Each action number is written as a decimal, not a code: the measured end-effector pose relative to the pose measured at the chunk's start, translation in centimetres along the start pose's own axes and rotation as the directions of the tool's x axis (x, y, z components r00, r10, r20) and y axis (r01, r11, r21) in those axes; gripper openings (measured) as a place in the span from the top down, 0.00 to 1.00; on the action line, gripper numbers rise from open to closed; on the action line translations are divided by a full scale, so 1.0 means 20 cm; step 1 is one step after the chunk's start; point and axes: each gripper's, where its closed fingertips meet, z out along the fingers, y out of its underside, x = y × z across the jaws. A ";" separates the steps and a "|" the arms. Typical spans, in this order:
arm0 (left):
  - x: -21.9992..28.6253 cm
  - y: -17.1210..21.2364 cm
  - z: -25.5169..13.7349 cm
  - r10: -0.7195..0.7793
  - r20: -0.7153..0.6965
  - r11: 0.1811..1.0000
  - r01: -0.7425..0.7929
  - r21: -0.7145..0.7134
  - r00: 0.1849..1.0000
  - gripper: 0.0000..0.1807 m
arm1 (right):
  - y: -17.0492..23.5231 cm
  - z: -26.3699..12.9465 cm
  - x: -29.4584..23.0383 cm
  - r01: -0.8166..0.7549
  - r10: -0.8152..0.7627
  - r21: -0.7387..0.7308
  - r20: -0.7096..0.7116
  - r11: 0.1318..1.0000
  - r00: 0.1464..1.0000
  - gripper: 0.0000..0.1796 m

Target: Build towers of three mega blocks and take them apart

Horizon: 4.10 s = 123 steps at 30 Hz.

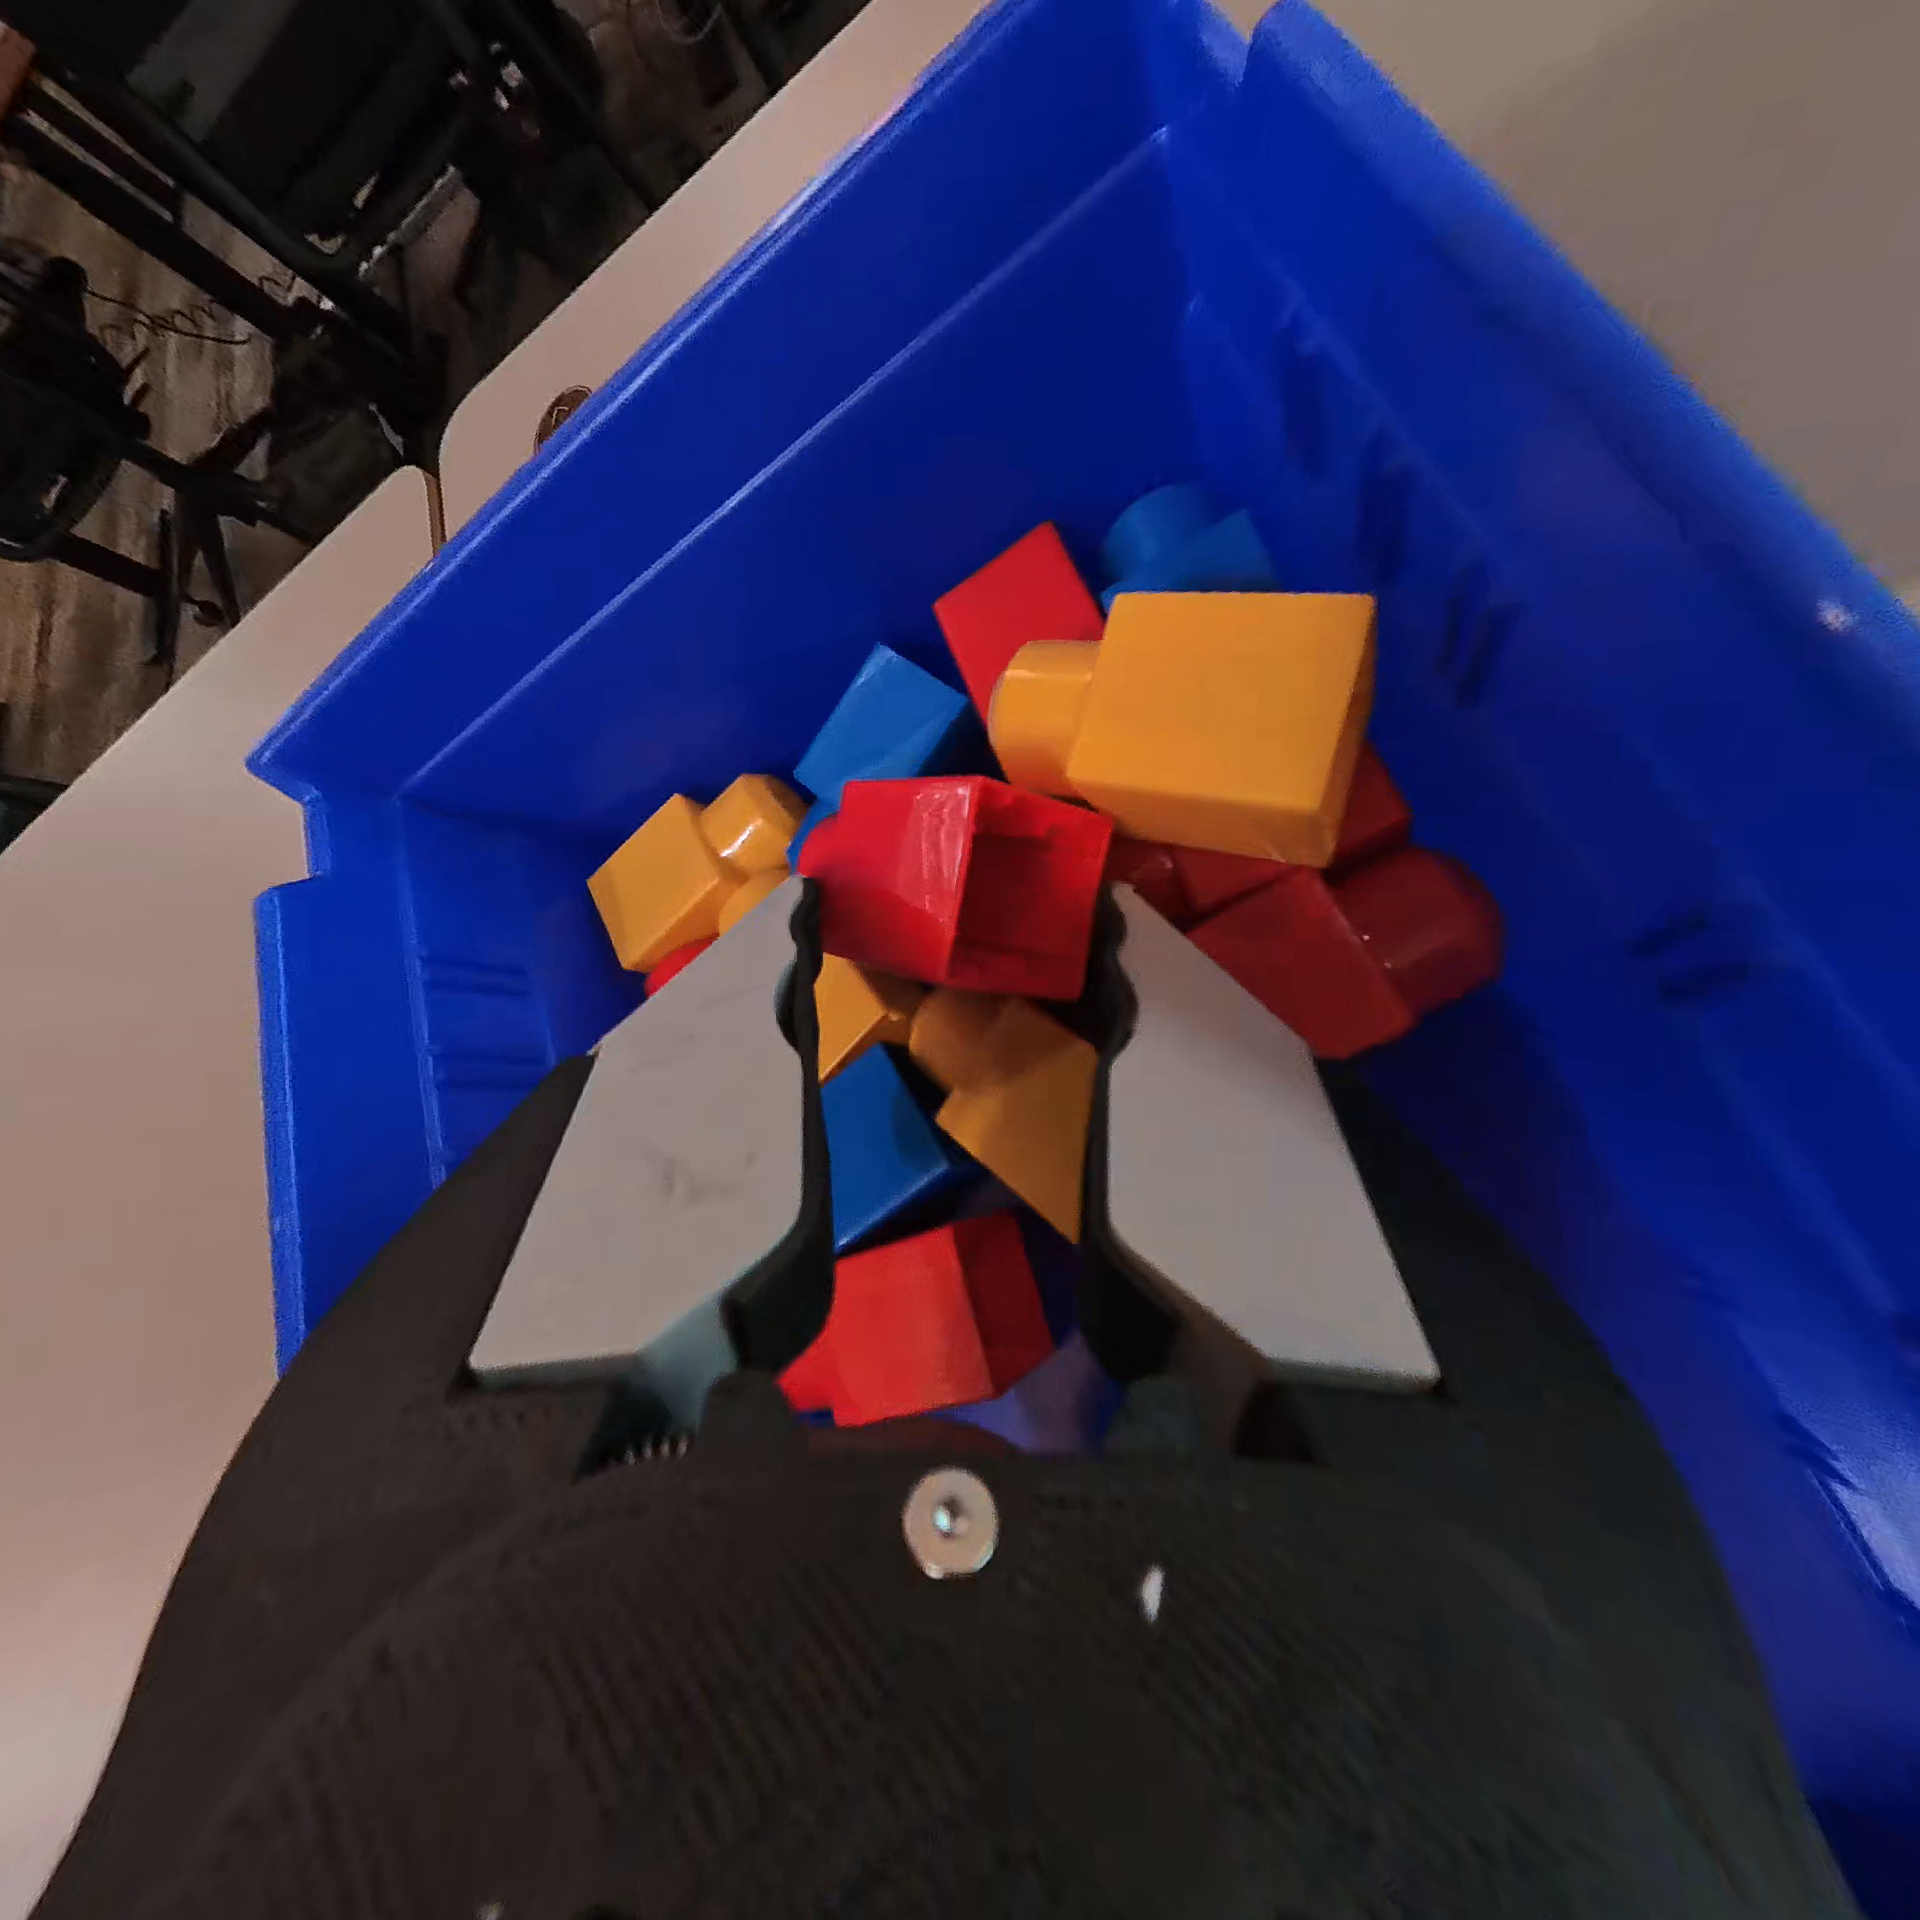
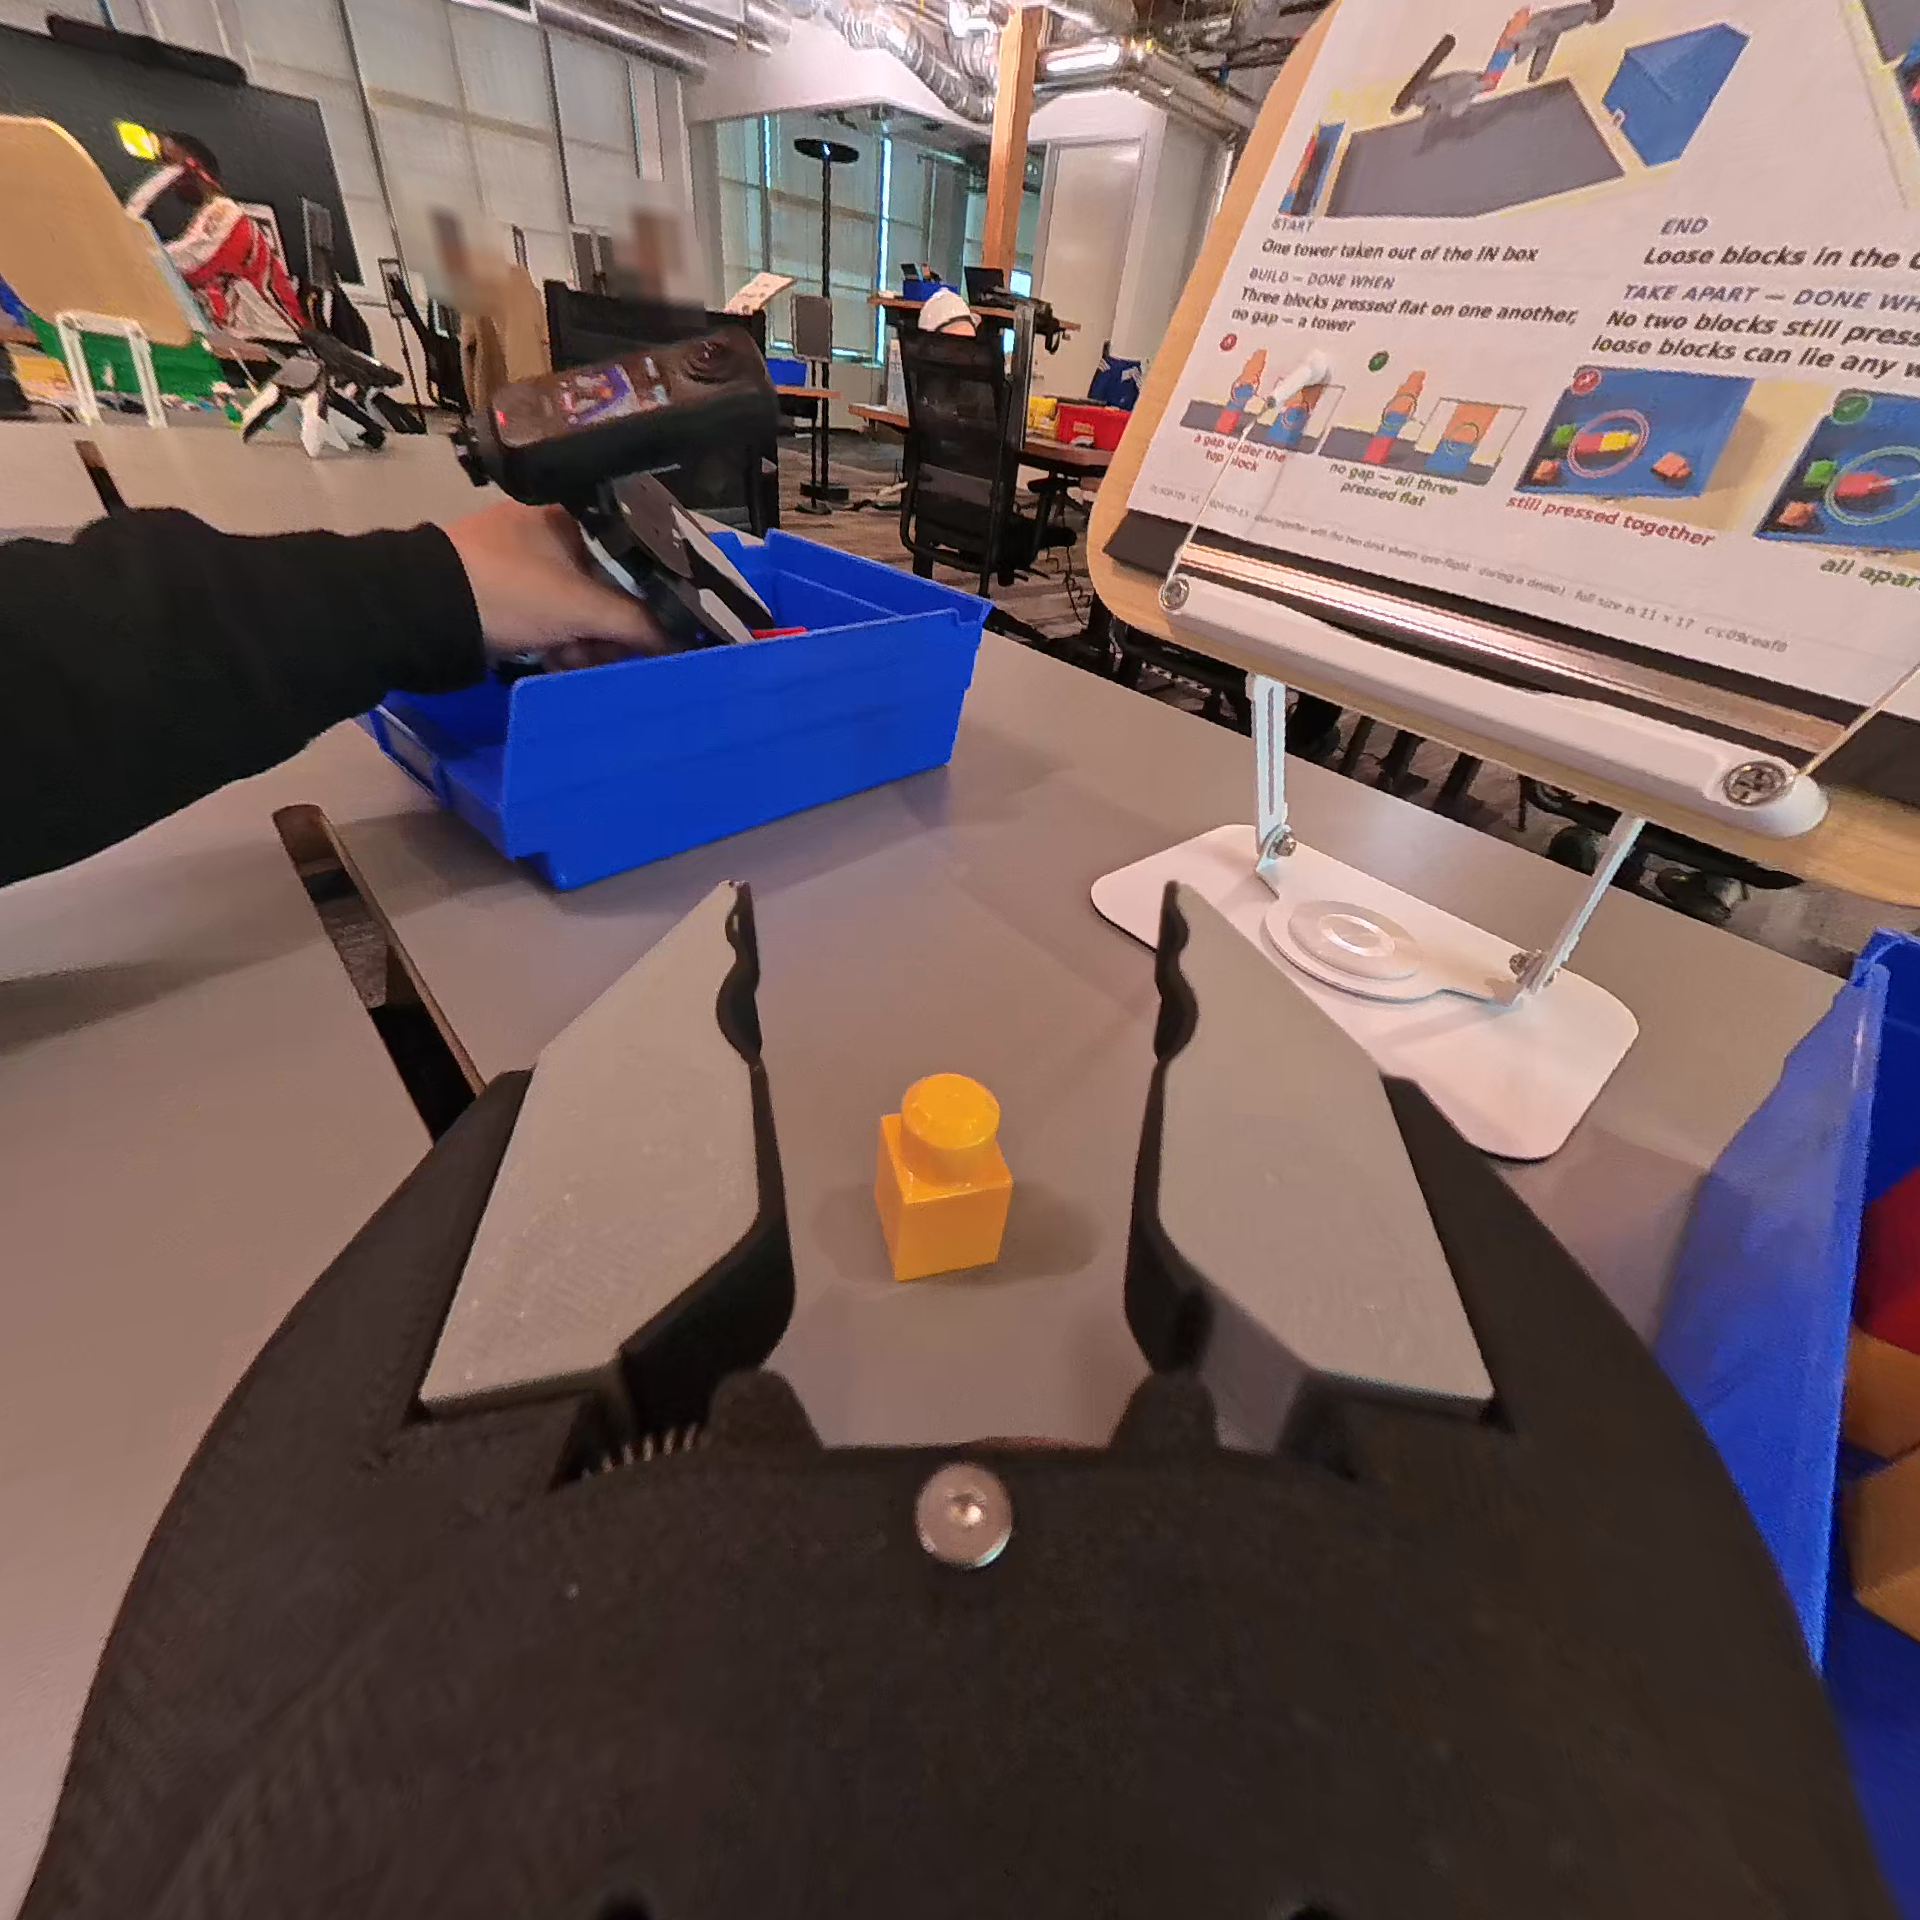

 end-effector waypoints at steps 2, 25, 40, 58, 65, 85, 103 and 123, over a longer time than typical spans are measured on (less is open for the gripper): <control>0.00 0.00 -0.01 -0.019 -0.004 1.000 0.019 0.003 1.000 0.73 | -0.02 -0.01 -0.02 -0.001 0.001 0.014 0.012 1.000 1.000 0.59; 0.89 -0.56 -1.01 0.205 -0.345 0.673 0.124 0.730 0.916 0.73 | -0.06 0.10 -0.05 -0.215 0.267 -0.189 0.318 0.958 0.910 0.63; 1.23 -0.47 -1.25 0.415 -0.432 0.523 0.179 0.834 0.801 0.73 | -0.09 0.11 -0.21 -0.603 0.731 -0.446 0.563 0.662 0.386 0.58; 1.36 -0.45 -1.23 0.419 -0.511 0.560 0.229 0.796 0.751 0.76 | -0.10 0.11 -0.24 -0.642 0.715 -0.398 0.603 0.655 0.355 0.79; 1.41 -0.37 -1.05 0.356 -0.653 0.737 0.230 0.636 0.668 0.69 | -0.03 0.13 -0.06 -0.492 0.565 -0.277 0.436 0.825 0.701 0.79; 1.67 -0.19 -0.76 0.458 -0.809 0.888 -0.144 0.437 0.369 0.80 | -0.11 0.06 0.06 -0.454 0.490 -0.191 0.424 0.870 0.762 0.79; 1.76 -0.23 -0.72 0.597 -0.749 0.802 -0.192 0.565 0.289 0.74 | -0.15 0.04 0.06 -0.469 0.498 -0.183 0.454 0.864 0.739 0.79; 1.76 -0.14 -0.83 0.532 -0.821 0.845 -0.179 0.503 0.207 0.81 | 0.27 0.07 -0.10 0.071 0.174 -0.475 0.453 0.877 0.874 0.79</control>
